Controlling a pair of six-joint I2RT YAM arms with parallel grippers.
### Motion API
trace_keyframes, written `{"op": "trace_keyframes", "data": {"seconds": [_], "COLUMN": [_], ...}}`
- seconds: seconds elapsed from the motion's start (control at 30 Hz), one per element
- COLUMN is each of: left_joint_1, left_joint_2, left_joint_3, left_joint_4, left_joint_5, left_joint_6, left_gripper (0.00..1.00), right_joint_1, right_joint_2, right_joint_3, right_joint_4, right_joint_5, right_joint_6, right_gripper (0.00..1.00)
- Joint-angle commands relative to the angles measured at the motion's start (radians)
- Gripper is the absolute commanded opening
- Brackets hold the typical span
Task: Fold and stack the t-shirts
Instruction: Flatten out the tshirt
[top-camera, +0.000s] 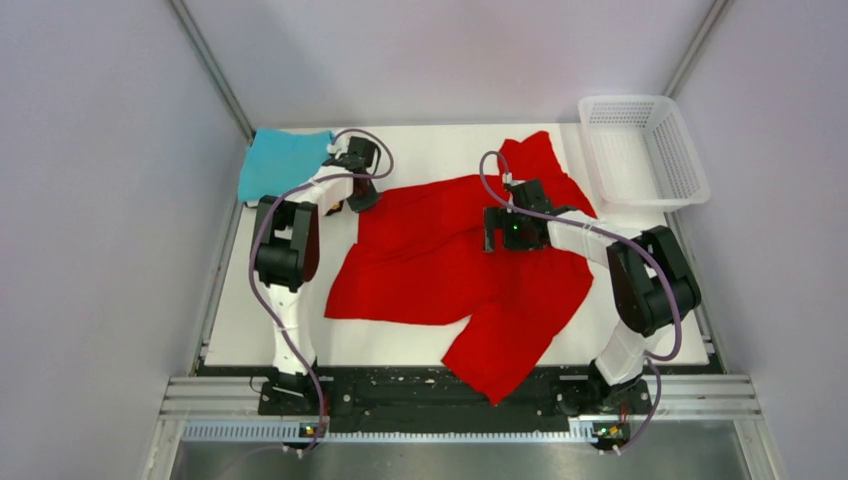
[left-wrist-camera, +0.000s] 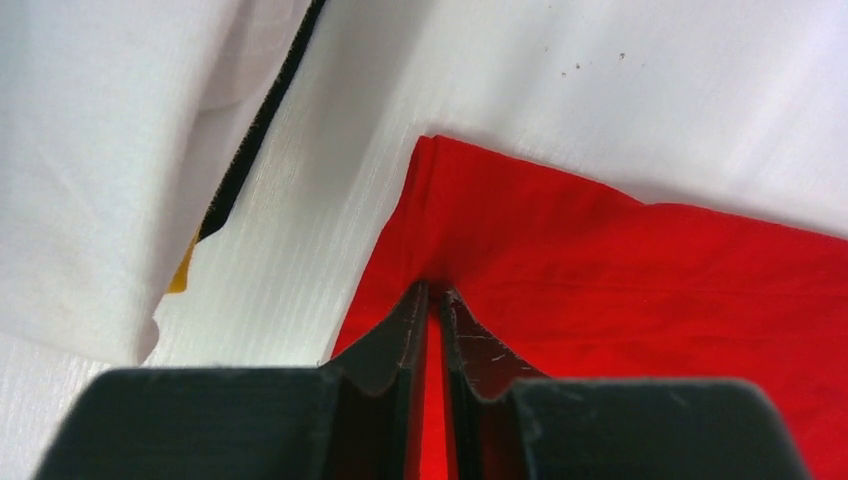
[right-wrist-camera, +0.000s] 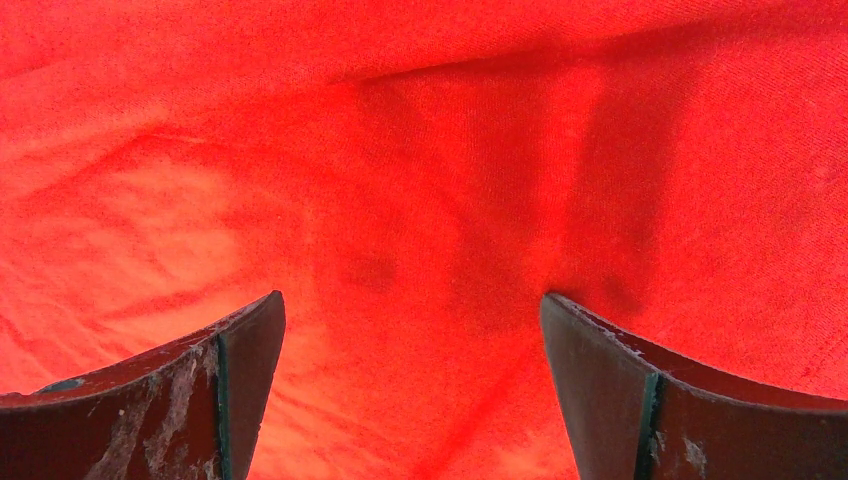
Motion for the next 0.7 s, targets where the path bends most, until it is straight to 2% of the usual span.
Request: {"op": "trace_keyframes", "data": {"seconds": [0.0, 0.03, 0.33, 0.67], "left_joint_1": [0.005, 0.005, 0.005, 0.014], "left_joint_2": [0.001, -0.002, -0.101, 0.065], "left_joint_3": [0.014, 0.013, -0.051, 0.192], "left_joint_4": [-0.005, -0.006, 0.107, 0.140], "left_joint_5": [0.010, 0.011, -0.029, -0.034], "left_joint_6": [0.005, 0.003, 0.003, -0.011], "left_gripper": [0.08, 0.00, 0.00, 0.00], "right_joint_1": [0.006, 0.006, 0.005, 0.006], "right_joint_2": [0.064, 0.064, 0.063, 0.073], "right_joint_3": [-0.037, -0.037, -0.043, -0.032], "right_joint_4": [-0.095, -0.095, -0.096, -0.094], "right_joint_5": [0.032, 0.032, 0.054, 0.068], "right_joint_6": [-0.021, -0.021, -0.014, -0.023], "right_gripper": [0.98, 0.98, 0.98, 0.98]}}
